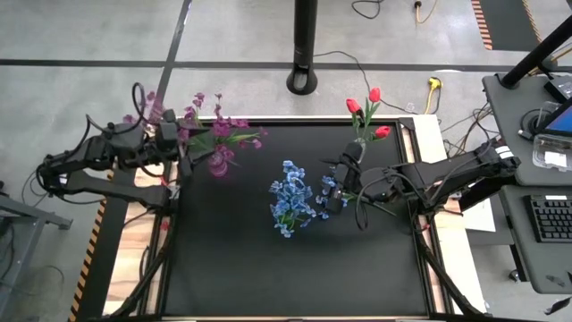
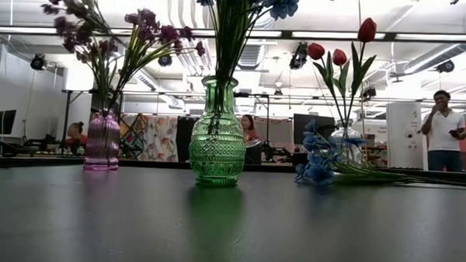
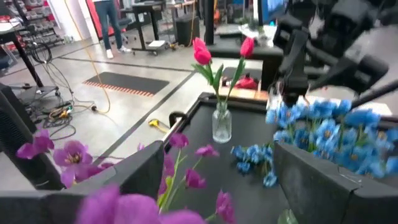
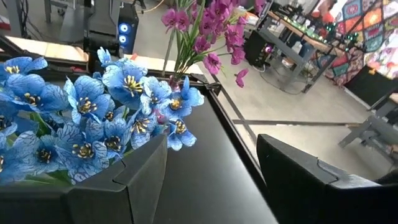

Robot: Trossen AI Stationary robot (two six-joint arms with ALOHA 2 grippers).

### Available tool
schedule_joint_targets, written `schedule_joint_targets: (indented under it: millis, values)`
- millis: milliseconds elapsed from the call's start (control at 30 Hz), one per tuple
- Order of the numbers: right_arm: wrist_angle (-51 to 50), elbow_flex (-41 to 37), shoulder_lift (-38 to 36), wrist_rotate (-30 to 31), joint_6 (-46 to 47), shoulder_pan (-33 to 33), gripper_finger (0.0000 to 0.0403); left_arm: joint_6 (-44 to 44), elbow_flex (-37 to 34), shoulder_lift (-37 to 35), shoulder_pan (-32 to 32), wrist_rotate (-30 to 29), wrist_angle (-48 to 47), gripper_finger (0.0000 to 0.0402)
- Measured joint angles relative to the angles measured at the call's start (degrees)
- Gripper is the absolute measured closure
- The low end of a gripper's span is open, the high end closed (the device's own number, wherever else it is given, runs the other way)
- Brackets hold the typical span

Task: Sort flowers into vase by color
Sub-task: Put the purple flower into the purple crystal vase

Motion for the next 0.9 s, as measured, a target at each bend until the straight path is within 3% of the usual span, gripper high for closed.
schedule_joint_targets:
  millis: [433, 667, 900]
  values:
    - [0.31, 5.38, -0.05, -0.02, -4.29, 0.00, 0.0161, -0.26, 9.30, 5.13, 0.02, 0.18, 0.09, 0.0120]
    - [3.74, 8.23, -0.02, -0.61, -10.53, -0.89, 0.0161, 0.92, 18.09, 10.70, 0.00, 4.39, -0.07, 0.0120]
    - [10.41, 10.86, 0.23, -15.32, -14.65, -6.05, 0.0154, 3.29, 25.13, 19.16, 0.00, 5.20, -0.10, 0.0120]
